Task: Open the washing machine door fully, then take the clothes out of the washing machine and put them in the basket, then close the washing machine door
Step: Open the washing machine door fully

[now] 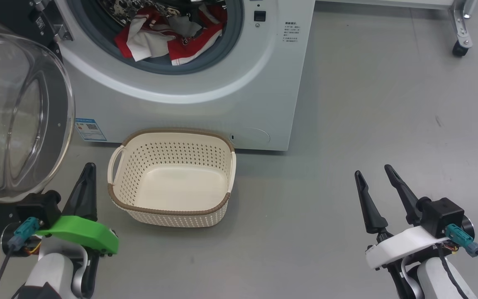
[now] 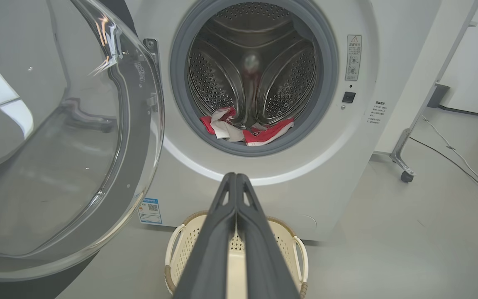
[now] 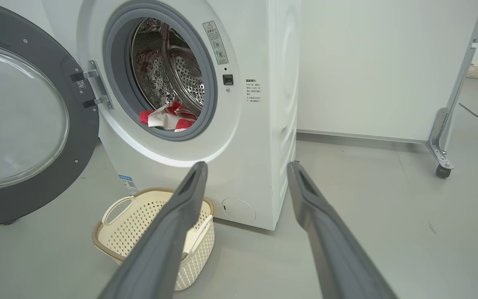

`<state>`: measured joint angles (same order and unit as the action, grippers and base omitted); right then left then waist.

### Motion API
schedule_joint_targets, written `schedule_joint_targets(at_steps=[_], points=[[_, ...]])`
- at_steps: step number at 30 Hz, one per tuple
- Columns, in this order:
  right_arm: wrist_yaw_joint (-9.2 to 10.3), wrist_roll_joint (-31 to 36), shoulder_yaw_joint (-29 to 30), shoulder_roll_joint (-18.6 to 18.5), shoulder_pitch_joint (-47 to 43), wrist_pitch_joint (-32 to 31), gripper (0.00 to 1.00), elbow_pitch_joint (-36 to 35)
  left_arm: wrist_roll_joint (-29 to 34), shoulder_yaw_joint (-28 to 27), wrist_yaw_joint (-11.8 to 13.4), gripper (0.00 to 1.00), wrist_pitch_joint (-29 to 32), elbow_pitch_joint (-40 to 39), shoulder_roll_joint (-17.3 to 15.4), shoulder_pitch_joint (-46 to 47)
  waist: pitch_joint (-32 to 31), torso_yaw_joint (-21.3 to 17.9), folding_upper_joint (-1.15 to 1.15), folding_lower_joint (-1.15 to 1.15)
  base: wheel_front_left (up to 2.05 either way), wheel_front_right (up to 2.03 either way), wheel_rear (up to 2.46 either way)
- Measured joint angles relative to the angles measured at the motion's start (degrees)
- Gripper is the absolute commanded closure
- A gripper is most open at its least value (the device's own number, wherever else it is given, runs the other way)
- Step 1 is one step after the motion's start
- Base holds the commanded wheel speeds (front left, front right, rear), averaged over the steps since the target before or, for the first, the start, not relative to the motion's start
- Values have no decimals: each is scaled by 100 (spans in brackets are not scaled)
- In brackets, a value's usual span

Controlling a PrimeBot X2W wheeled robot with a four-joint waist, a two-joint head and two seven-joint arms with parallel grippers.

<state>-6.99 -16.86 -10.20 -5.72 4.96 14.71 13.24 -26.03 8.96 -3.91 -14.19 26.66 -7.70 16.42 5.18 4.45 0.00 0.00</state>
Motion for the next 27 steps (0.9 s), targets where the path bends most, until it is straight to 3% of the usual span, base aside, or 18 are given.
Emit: schedule_joint_targets(at_steps=[6,7,8,9,27], points=[[0,31,54,-5,-83,0,0,-91,16,47,0,97,-1,-167,115,-85,-13,-99,0,0,0,0,0],[0,33,54,-4,-89,0,0,-92,44,52,0,39,-1,-188,115,-104,-10,-103,0,0,0,0,0],[0,37,53,-3,-91,0,0,-103,46,47,0,39,-2,-213,115,-124,-4,-106,0,0,0,0,0],[0,38,52,-2,-92,0,0,-121,46,47,0,1,-2,-235,115,-136,7,-110,0,0,0,0,0],[0,87,42,34,-175,0,0,-147,203,123,-43,0,-8,-392,121,-391,9,-163,0,0,0,0,0]])
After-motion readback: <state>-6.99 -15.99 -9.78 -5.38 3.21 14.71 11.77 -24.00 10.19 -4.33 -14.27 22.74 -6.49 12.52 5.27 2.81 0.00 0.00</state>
